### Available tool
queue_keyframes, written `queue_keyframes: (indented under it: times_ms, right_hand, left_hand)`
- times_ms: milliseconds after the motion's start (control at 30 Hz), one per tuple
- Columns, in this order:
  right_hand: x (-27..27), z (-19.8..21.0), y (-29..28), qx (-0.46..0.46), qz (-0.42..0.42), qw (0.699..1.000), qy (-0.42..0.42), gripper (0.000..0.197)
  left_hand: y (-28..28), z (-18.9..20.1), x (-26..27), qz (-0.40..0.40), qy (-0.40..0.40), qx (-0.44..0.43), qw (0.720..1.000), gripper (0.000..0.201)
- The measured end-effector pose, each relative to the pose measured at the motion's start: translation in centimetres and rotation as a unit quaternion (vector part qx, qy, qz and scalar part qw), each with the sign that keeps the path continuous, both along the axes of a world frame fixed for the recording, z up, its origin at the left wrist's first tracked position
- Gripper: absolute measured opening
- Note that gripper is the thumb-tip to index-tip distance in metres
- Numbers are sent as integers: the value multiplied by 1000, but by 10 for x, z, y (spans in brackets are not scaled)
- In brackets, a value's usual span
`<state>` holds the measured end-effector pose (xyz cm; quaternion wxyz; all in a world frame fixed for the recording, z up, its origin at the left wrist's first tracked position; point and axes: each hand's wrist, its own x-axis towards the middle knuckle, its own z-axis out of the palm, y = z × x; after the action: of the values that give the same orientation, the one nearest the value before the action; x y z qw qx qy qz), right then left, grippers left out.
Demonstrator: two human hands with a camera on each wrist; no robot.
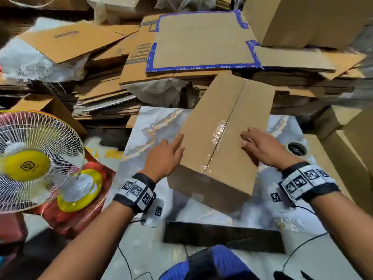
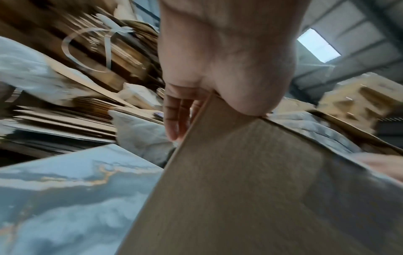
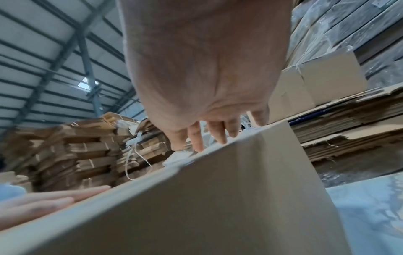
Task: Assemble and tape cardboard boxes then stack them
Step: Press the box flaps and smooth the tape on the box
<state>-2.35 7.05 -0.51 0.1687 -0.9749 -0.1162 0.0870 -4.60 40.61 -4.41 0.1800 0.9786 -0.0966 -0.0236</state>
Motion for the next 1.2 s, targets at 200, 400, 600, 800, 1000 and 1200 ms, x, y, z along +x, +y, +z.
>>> queue_keyframes:
  times_ms: [200,400,600,800,1000,1200]
  right_hand:
    - [-96,8,24,86,17,996,-16,57]
    - [-123,-24,48,-91,53,993,-56,89]
    - [-120,-27,55,-140,41,988,-57,102]
    - [-120,-29,56,-186,50,979,-62,81]
    - [-123,-26,57,-167,47,982,-74,90]
    - [-123,-24,52,-85,22,993,-84,78]
  left_hand:
    - [-43,7,-40,-136,-121,6,983,74]
    - [-53,-2,-49,-276,-147,163,936,94]
    - [-58,-15,-47,-237,-175,183,938,99]
    - [-57,-21,-44,-241,-184,180,936,106]
    - [-59,-17,-50,-225,-192,156,942,91]
    - [-57,-17,-46,-235,-200,149,940,87]
